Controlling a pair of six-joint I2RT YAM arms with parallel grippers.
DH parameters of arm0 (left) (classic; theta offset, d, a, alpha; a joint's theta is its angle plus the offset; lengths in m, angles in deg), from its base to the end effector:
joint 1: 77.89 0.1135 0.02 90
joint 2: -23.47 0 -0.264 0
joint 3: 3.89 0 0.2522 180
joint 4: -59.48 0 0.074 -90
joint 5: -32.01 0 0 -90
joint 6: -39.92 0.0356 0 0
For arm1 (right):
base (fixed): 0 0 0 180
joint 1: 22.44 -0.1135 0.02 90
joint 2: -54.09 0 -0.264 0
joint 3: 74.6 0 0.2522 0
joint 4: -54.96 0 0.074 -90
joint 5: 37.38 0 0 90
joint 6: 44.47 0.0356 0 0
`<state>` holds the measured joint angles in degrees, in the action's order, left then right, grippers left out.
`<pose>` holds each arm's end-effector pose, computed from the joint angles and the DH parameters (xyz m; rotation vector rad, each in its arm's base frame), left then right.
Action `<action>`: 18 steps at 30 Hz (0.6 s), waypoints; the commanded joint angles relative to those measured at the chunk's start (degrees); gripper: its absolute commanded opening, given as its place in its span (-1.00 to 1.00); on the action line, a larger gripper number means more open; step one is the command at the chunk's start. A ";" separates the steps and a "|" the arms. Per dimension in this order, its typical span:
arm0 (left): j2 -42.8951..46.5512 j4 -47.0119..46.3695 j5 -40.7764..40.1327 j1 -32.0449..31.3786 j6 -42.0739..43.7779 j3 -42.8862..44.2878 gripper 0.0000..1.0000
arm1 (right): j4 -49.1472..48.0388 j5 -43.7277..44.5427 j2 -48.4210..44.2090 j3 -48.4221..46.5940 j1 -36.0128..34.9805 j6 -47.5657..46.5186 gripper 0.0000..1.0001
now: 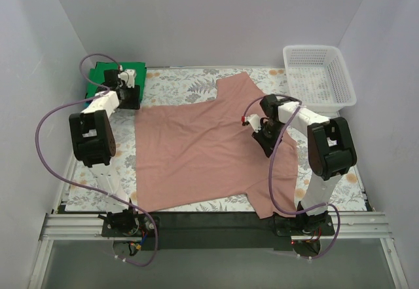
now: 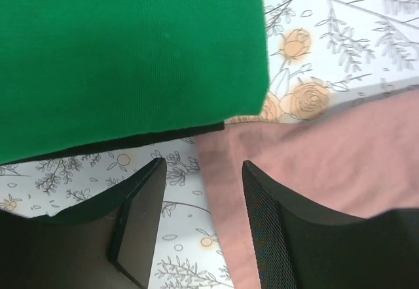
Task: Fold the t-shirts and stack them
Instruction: Flatten the tshirt out
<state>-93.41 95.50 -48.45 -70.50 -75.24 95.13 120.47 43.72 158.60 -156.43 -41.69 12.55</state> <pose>0.4408 0.0512 0.1835 -0.6414 2.4418 -0.3352 0.3025 0.1115 0.1627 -1.3605 2.7666 0.2324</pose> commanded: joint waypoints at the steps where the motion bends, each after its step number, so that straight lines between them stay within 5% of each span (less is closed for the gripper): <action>1: 8.84 1.98 5.46 0.34 -1.11 0.62 -0.03 | 1.43 -5.41 -4.57 -7.49 0.35 0.54 -0.60; 11: 17.91 10.78 14.80 0.07 -3.31 -12.19 -0.09 | 1.08 -0.77 3.68 -19.29 2.01 3.88 -0.71; 18: 16.17 9.91 13.84 -0.28 -4.45 -16.61 -0.09 | -0.59 -0.24 9.30 -23.50 2.55 6.07 -0.73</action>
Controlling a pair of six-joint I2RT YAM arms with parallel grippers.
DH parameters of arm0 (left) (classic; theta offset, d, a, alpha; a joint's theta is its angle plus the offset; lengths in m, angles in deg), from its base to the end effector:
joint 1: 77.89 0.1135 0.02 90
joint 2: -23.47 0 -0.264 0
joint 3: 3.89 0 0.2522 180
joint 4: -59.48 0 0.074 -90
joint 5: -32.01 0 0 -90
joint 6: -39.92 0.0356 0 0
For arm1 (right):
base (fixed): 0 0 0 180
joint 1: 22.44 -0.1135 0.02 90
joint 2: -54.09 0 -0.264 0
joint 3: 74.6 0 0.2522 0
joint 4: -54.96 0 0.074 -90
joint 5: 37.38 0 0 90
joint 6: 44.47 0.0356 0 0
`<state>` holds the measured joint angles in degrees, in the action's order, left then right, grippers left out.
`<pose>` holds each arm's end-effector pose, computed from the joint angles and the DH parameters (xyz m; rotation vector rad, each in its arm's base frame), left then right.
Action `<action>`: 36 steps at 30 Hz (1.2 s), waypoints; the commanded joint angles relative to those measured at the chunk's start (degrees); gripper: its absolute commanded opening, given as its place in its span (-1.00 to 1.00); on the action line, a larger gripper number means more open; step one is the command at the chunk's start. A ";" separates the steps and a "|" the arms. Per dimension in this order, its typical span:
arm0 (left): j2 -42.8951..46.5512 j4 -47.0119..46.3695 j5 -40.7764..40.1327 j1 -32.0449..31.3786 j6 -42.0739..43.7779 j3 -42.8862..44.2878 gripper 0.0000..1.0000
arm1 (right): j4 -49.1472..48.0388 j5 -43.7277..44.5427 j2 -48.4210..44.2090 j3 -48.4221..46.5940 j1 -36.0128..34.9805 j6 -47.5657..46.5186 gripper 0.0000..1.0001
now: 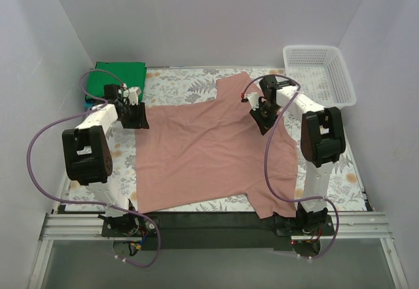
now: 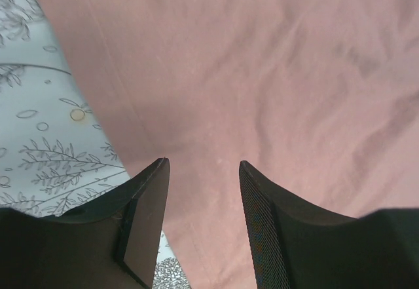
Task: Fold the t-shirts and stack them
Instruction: Flatten the tshirt out
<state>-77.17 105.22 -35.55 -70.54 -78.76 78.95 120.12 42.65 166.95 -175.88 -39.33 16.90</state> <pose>0.3553 0.0321 0.2002 -0.7126 2.5970 -0.6414 0.3758 0.1206 0.2000 -1.1436 2.6502 0.2161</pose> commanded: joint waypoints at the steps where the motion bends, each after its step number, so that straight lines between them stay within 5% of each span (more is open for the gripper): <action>1: -0.69 0.18 0.86 -0.24 -0.84 -0.26 -0.08 | -0.33 1.10 1.48 -4.40 0.27 1.90 -0.73; 21: -14.76 0.88 -3.01 -1.47 -1.02 10.19 -0.09 | -4.64 3.92 -2.10 10.63 1.06 0.06 -0.71; 29: -10.54 2.99 2.08 -1.47 -2.42 20.47 -0.01 | -4.81 -1.53 -1.16 -12.29 3.78 6.20 -0.60; 36: -11.06 -0.96 4.02 -1.47 -4.88 25.49 0.09 | -6.66 2.76 11.93 -35.50 5.90 12.35 -0.55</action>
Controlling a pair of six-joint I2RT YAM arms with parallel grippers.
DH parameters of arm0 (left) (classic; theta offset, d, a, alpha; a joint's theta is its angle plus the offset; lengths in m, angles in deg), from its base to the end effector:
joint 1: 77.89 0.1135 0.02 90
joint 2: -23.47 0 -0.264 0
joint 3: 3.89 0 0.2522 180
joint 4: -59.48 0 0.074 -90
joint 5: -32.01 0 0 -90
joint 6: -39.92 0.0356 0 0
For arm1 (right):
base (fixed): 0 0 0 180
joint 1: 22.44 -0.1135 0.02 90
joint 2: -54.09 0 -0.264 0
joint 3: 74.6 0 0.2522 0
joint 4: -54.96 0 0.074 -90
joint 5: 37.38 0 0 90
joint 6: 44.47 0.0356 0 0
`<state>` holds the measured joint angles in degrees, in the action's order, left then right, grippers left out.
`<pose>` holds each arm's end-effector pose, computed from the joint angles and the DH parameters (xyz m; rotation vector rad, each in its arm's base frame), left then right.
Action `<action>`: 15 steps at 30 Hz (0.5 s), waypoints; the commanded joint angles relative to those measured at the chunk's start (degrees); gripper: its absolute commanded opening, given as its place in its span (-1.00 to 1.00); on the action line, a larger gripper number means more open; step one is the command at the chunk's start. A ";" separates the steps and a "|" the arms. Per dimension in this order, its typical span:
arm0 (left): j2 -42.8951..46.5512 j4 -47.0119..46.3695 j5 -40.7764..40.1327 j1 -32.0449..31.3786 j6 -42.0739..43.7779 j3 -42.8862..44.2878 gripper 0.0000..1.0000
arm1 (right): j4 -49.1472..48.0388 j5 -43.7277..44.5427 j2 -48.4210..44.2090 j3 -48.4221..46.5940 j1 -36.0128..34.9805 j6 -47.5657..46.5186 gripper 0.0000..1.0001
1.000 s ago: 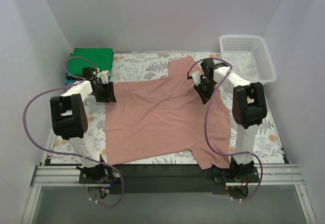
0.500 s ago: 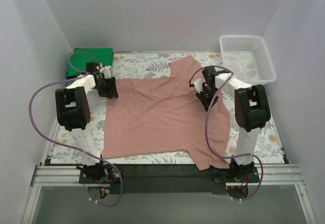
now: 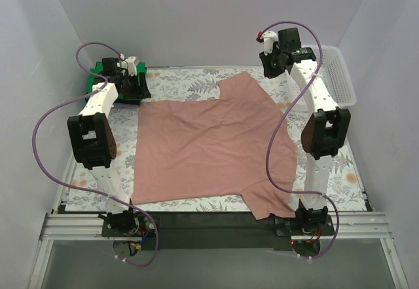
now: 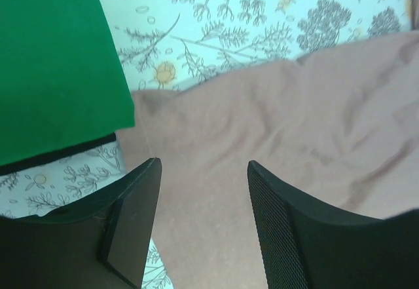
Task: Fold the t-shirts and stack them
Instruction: Flatten the tshirt out
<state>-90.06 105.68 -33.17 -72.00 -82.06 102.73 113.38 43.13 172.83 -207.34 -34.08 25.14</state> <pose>0.4388 0.0302 0.2402 -0.6418 2.4397 -0.7288 0.4587 0.1005 0.3296 -0.7223 2.2213 0.1184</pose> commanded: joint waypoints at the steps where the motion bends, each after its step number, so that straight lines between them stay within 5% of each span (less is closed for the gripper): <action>1: 1.39 -1.42 1.46 0.00 -1.93 2.84 0.10 | -0.71 4.81 7.20 -6.33 0.65 4.47 -0.51; 4: -0.02 -1.60 1.02 0.00 -2.38 3.82 0.11 | -4.84 7.64 10.02 -7.15 0.65 5.61 -0.23; 15: -2.12 -2.48 -2.40 0.00 -1.76 2.42 0.15 | -21.55 5.45 14.67 -3.62 0.65 9.92 0.16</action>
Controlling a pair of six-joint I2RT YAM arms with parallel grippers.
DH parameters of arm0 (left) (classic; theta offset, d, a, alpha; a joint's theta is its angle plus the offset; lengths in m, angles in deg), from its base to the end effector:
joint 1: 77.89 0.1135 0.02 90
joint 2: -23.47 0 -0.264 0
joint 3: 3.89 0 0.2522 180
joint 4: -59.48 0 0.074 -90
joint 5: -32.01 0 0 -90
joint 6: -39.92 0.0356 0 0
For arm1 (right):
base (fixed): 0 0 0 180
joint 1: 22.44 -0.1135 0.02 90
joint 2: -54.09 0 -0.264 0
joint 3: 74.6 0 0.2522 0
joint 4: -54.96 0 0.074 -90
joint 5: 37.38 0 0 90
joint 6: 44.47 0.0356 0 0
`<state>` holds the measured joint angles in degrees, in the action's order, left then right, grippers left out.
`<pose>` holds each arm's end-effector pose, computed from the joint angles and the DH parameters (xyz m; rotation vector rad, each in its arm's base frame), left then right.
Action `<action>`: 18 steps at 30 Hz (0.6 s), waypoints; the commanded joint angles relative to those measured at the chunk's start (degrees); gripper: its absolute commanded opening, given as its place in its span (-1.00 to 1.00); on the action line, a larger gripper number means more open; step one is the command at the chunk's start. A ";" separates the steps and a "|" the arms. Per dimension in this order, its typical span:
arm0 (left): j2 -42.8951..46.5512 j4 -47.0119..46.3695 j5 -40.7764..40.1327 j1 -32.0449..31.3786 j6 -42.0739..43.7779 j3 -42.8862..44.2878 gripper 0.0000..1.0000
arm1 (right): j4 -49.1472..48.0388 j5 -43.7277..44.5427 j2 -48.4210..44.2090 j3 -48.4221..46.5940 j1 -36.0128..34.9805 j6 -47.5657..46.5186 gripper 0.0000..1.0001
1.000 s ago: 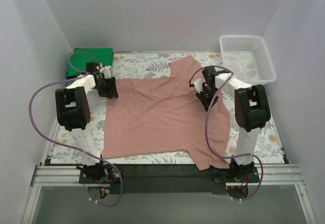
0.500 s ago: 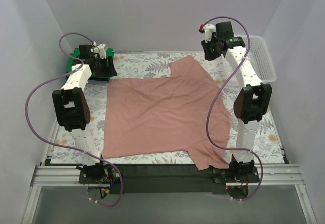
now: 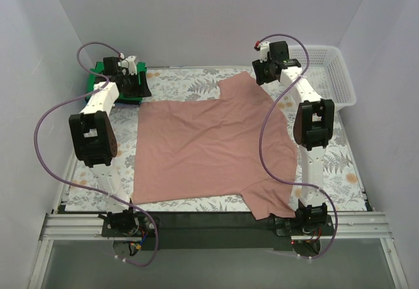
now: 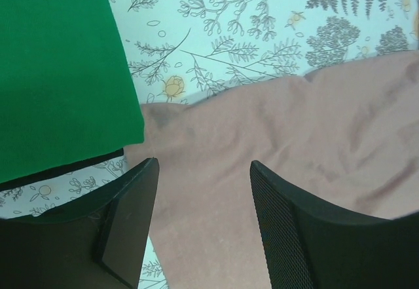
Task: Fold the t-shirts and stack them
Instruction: Flatten the tshirt out
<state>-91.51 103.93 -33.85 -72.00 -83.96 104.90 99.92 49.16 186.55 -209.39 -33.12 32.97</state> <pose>0.4489 0.0317 0.2433 -0.6649 2.3956 -0.7288 0.5212 0.1005 0.2443 -0.4960 2.2600 0.0532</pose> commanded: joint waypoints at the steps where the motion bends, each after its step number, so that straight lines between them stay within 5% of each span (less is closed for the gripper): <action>1: -1.56 -0.64 -2.42 0.09 0.14 0.34 0.15 | -8.35 -0.58 1.82 -2.10 -0.40 2.18 0.17; 18: -6.84 0.24 -4.97 -0.53 -0.04 1.04 0.18 | -10.37 -0.49 9.04 -1.75 -0.31 2.27 0.22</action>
<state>-99.18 104.50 -36.84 -72.13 -83.99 105.01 92.36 49.05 195.10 -211.21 -33.12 34.65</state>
